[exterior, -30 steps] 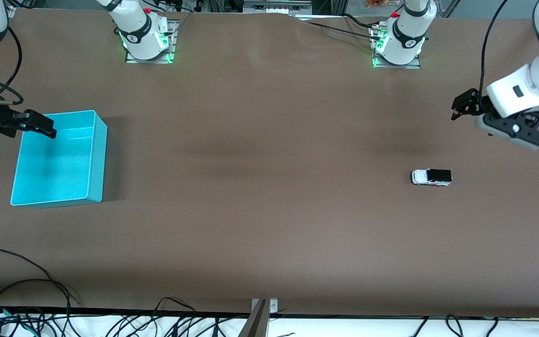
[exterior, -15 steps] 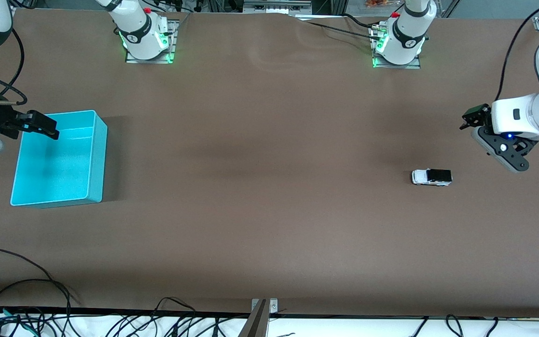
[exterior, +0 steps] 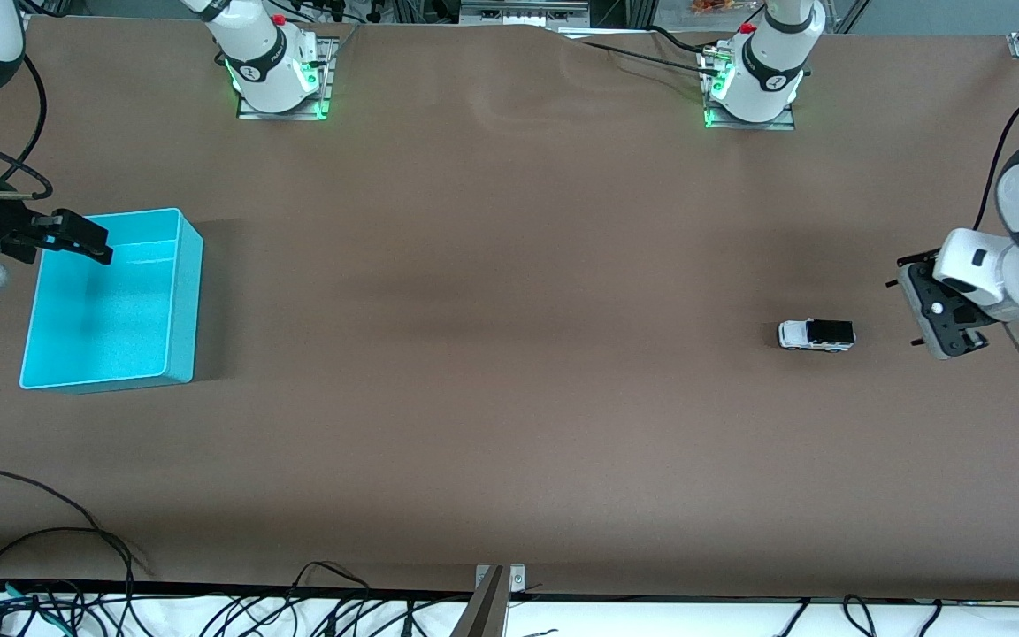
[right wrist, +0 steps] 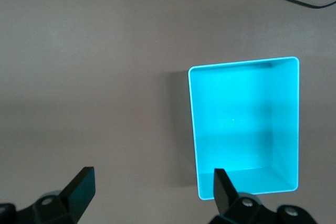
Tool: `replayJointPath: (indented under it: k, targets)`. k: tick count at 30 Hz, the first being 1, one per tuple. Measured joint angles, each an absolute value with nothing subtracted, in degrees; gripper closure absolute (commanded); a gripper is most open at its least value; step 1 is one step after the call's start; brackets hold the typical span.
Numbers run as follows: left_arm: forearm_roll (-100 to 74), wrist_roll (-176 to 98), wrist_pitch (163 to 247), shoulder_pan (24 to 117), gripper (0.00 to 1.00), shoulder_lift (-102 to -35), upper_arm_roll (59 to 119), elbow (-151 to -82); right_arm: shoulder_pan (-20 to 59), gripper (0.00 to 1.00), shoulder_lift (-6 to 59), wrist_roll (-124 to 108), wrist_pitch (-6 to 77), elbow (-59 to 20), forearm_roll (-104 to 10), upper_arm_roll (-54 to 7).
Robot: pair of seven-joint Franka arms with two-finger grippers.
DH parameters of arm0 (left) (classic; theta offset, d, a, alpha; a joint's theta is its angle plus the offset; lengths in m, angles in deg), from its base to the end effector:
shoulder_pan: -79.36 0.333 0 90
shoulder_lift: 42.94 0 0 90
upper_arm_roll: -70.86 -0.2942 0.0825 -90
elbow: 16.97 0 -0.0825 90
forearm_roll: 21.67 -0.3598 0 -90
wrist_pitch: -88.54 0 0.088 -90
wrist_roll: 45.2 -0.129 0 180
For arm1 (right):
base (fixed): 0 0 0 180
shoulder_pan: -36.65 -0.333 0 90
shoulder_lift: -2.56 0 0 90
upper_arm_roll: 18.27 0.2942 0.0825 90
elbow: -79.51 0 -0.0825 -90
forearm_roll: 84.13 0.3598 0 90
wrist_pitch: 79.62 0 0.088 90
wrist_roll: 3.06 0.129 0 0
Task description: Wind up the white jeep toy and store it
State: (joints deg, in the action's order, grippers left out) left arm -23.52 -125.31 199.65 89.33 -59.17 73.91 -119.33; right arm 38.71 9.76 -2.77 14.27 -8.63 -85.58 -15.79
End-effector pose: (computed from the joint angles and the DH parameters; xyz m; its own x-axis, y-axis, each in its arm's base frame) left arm 0.5825 0.0751 0.3535 0.2749 -0.9608 -0.0356 -0.9526 -0.2772 0.1255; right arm 0.5693 -0.0002 0.5321 0.9997 0.0038 -0.0251 0.0043 -0.9998 0.0199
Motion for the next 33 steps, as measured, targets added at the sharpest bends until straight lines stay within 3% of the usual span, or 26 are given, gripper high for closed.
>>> replayJointPath:
  k: [16, 33]
  targets:
    - [-23.7, -138.4, 222.2, 89.2, 0.0, -59.6, 74.3, -136.1, 38.7, 0.0, 9.8, -2.8, 14.3, -8.7, -85.6, -15.8]
    - [-23.8, -143.3, 231.6, 89.8, 0.0, -65.9, 74.3, -139.0, 38.7, 0.0, 9.8, -2.7, 14.4, -8.7, -85.6, -15.8]
